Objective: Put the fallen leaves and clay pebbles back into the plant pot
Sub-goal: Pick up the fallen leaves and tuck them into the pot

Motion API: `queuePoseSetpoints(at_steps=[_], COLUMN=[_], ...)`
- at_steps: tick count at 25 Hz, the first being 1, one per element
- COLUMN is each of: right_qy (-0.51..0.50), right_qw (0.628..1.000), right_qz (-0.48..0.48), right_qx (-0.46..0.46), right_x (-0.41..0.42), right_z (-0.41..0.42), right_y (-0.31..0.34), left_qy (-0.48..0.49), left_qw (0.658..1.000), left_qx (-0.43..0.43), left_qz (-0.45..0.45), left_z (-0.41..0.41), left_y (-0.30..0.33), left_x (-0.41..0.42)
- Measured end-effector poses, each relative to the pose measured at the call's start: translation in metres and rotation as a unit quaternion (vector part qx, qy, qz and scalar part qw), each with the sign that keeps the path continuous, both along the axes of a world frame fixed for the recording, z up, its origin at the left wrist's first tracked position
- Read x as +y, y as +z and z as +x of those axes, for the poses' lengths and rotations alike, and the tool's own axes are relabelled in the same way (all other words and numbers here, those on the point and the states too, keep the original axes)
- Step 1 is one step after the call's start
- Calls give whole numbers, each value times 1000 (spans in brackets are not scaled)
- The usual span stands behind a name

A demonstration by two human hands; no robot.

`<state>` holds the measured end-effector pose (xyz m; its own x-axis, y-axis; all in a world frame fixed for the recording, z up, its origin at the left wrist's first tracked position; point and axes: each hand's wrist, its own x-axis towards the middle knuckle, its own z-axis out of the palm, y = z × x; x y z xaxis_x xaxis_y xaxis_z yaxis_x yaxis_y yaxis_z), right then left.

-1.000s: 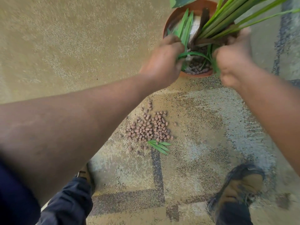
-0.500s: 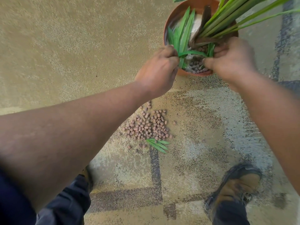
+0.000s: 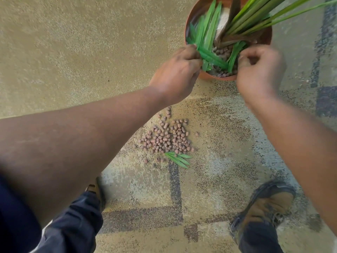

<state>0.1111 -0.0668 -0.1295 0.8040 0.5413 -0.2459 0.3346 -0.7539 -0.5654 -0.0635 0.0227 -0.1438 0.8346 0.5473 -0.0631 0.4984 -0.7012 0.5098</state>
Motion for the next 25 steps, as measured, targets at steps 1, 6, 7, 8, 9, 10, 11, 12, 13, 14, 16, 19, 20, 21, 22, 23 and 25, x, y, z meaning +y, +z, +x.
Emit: queuePoseSetpoints(at_steps=[1, 6, 7, 8, 9, 10, 11, 12, 13, 14, 16, 19, 20, 21, 22, 23, 25], right_qy=[-9, 123, 172, 221, 262, 299, 332, 358, 370, 369, 354, 343, 341, 339, 334, 324, 301], right_qw=[999, 983, 964, 934, 902, 874, 853, 839, 832, 834, 846, 859, 862, 864, 866, 870, 879], right_qz=[45, -2, -71, -141, -202, -254, -297, -336, -365, -378, -371, -346, -341, -336, -332, -327, -320], right_qx=[-18, 133, 191, 241, 277, 287, 271, 234, 192, 161, 146, 155, 158, 162, 168, 173, 185], right_x=[-8, -72, -86, -98, -110, -122, -133, -143, -152, -160, -173, -179, -178, -178, -178, -178, -178], right_z=[-9, -81, -95, -107, -118, -128, -138, -146, -154, -161, -170, -176, -176, -175, -175, -176, -176], right_y=[1, -13, -20, -28, -36, -45, -52, -58, -63, -67, -75, -78, -78, -78, -79, -79, -79], left_qy=[-7, 29, 53, 61, 56, 38, 26, 32, 59, 106, 210, 285, 299, 307, 313, 321, 351], left_qw=[1000, 999, 997, 993, 983, 969, 949, 926, 900, 870, 811, 770, 760, 753, 746, 741, 730], left_qx=[-5, -42, -15, 25, 78, 133, 185, 227, 261, 286, 315, 323, 321, 317, 313, 307, 292], left_qz=[2, -3, -47, -102, -155, -204, -254, -300, -344, -388, -447, -471, -479, -489, -496, -503, -508], left_z=[-1, -36, -48, -62, -76, -89, -100, -110, -117, -123, -130, -135, -134, -133, -131, -129, -124], left_y=[0, -13, -16, -22, -28, -36, -42, -49, -55, -61, -72, -81, -81, -80, -78, -77, -77], left_x=[0, -37, -49, -62, -75, -88, -102, -116, -129, -141, -160, -172, -172, -173, -173, -173, -172])
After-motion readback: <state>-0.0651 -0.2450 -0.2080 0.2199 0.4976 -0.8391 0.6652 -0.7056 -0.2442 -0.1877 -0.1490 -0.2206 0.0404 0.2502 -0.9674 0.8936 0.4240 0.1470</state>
